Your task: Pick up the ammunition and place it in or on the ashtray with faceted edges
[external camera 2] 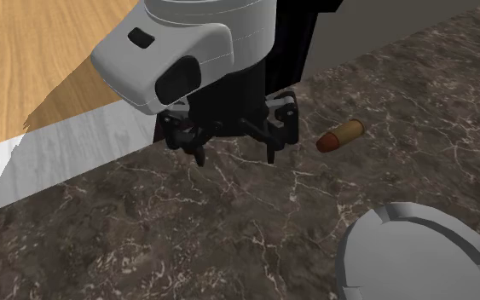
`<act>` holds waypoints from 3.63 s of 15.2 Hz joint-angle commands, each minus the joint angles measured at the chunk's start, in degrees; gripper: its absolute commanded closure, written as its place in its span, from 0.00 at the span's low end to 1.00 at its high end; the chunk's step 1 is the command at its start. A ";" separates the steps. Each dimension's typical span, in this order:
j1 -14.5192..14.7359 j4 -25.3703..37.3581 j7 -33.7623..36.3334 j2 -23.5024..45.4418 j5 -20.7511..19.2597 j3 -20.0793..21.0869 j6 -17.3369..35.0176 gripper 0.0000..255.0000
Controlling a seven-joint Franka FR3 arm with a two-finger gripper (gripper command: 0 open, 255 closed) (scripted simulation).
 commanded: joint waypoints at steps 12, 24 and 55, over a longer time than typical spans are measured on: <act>-11.23 4.39 52.88 -6.39 14.71 23.23 -8.19 0.00; -15.42 2.85 67.62 -6.30 20.34 32.03 -4.91 0.00; -17.20 15.55 68.93 -2.09 17.26 29.29 -13.60 1.00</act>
